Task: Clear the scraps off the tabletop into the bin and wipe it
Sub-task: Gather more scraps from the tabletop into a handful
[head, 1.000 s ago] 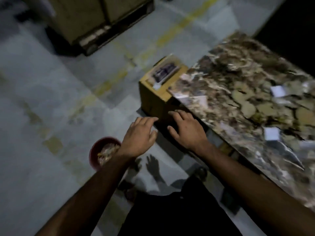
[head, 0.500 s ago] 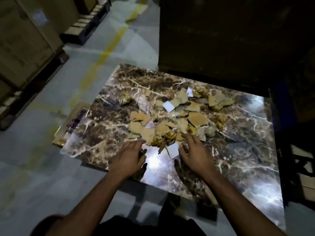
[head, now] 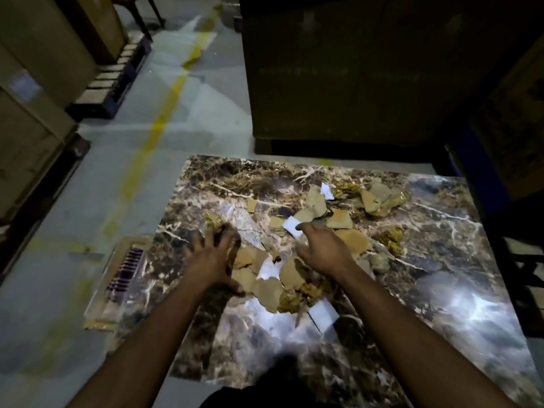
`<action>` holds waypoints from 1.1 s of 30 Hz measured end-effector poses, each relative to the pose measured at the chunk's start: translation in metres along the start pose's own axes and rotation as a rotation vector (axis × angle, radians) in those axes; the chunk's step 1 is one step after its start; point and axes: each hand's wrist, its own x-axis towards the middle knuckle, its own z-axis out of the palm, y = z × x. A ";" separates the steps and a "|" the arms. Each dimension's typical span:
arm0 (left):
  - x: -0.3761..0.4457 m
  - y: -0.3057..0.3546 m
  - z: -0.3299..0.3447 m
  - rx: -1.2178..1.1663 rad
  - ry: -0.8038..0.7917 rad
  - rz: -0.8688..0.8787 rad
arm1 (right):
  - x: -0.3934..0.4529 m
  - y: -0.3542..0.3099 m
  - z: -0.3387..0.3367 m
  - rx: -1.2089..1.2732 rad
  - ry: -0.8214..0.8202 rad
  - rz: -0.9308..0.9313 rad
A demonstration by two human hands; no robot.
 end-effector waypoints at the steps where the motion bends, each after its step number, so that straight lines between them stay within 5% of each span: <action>1: 0.012 -0.009 -0.003 0.006 -0.041 0.012 | 0.021 -0.014 0.002 -0.029 -0.009 -0.033; 5: 0.044 -0.023 0.000 0.015 -0.107 0.147 | 0.100 -0.059 0.019 -0.230 -0.028 -0.182; 11: 0.055 -0.014 0.014 -0.077 0.014 0.341 | 0.153 -0.072 0.047 -0.478 -0.288 -0.148; 19: 0.060 0.003 0.040 -0.062 0.185 0.497 | 0.090 -0.043 0.026 -0.453 -0.105 -0.193; 24: 0.066 0.022 0.043 -0.121 0.270 0.512 | 0.124 0.025 -0.034 -0.373 0.132 0.137; 30: 0.064 0.037 0.041 -0.129 0.215 0.387 | 0.145 0.105 -0.043 -0.287 -0.287 0.277; 33: 0.064 0.049 0.043 -0.152 0.235 0.343 | 0.122 0.092 -0.032 -0.280 -0.235 0.200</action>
